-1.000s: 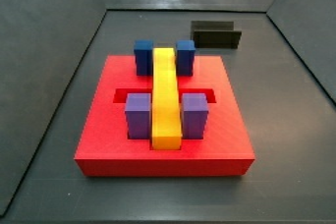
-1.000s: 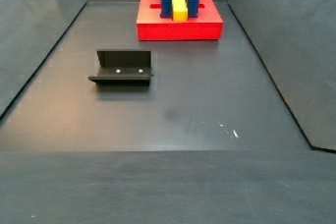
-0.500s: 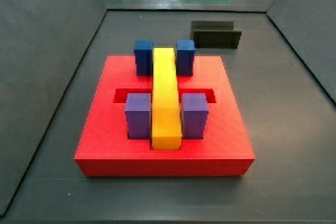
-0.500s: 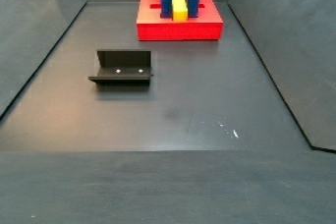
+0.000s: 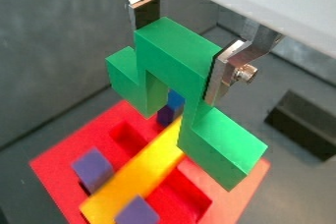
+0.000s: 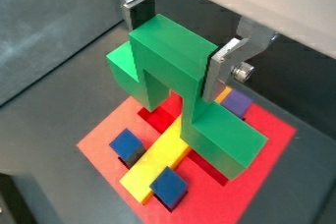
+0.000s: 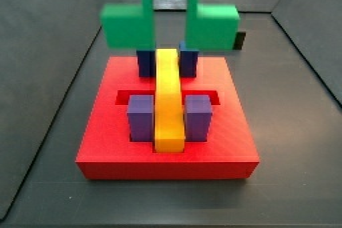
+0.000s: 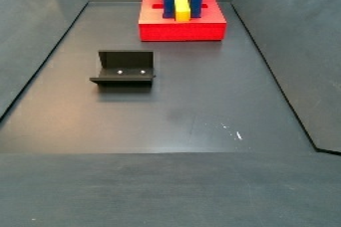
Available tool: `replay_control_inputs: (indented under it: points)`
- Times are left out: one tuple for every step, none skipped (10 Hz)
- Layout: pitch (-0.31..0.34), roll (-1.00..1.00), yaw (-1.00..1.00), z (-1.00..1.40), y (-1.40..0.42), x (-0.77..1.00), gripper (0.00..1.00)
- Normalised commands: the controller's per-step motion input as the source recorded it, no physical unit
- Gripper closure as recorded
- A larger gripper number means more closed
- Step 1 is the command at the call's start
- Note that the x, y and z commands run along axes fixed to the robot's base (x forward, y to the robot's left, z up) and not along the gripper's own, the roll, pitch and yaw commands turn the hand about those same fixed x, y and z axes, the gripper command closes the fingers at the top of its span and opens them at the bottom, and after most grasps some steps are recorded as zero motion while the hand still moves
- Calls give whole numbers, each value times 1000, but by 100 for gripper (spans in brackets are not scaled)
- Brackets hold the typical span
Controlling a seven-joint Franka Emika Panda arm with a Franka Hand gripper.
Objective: Pick up the green object. Move up. Move to above the board. Insert the green object.
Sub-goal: Insert the green object.
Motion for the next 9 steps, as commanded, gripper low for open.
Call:
replay_control_inputs:
  points:
    - [-80, -91, -63, -557, 0, 114, 100]
    - [-44, -70, -17, -454, -11, 140, 100]
    - [-21, -21, -11, -409, -77, 97, 100]
    - [-60, -16, -20, -343, -40, 0, 100]
    - [-114, -10, -9, -357, -14, 0, 100]
    - [-117, 0, 0, -291, -3, 0, 100]
    - [-106, 0, 0, -209, 0, 0, 100]
    - [-33, 0, 0, 0, 0, 0, 100]
    - [-49, -51, 0, 0, 0, 0, 100]
